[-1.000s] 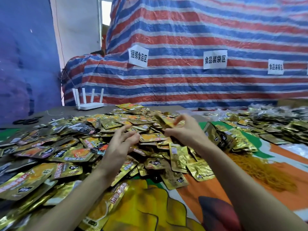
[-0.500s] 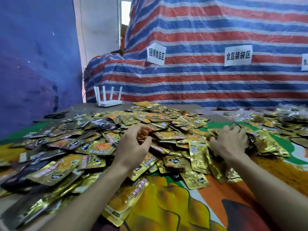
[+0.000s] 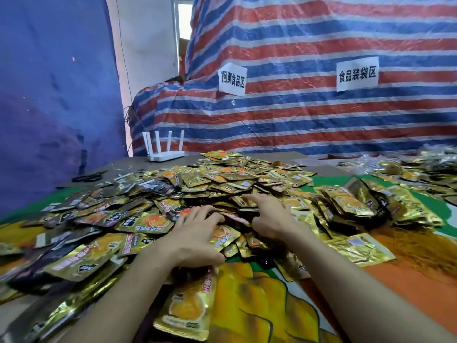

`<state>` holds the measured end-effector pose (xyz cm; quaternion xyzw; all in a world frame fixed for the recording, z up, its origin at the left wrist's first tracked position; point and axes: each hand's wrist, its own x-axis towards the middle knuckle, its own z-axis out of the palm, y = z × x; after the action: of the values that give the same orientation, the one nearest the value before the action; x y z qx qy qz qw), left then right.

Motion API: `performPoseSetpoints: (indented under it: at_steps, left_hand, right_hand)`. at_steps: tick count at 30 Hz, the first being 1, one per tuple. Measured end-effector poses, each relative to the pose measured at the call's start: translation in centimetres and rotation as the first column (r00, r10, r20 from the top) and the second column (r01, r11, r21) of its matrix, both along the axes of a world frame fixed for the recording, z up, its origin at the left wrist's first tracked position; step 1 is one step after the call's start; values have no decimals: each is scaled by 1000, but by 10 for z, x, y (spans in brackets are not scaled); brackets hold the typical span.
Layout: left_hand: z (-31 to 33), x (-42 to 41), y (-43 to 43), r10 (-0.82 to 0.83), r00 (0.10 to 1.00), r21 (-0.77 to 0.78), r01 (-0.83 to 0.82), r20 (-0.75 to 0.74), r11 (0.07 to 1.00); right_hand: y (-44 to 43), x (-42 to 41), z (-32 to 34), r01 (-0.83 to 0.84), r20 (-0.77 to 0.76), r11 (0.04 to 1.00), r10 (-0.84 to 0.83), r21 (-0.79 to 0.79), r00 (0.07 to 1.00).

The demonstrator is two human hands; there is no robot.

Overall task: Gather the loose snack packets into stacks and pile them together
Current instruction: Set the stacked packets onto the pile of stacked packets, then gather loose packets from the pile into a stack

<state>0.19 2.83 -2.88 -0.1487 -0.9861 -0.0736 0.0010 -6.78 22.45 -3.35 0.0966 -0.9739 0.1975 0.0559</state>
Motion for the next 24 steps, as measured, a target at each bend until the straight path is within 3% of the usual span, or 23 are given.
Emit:
performPoseSetpoints:
  at_steps: [6,8,12,19,24]
  left_hand:
    - [-1,3,12,258,964,-82,-263,-72,961]
    - [0,4,12,253,960,-84,-264,-123,961]
    - [4,3,3,227,919,-37,-251,-322,967]
    - [10,1,-17,248,837,272,-124,-488,954]
    - [10,-5,-31,225,856,537,71,-466,841]
  right_hand:
    - [2,-5,-12,80,-178,996,-75,25,981]
    - [6,-3,-13,67,-255,997,-58,28,965]
    - [14,3,-9,-63,-357,991,17,-118,934]
    - [13,15,2,-148,-541,909,-96,-389,835]
    - [15,16,5,-193,-522,759,-216,-621,825]
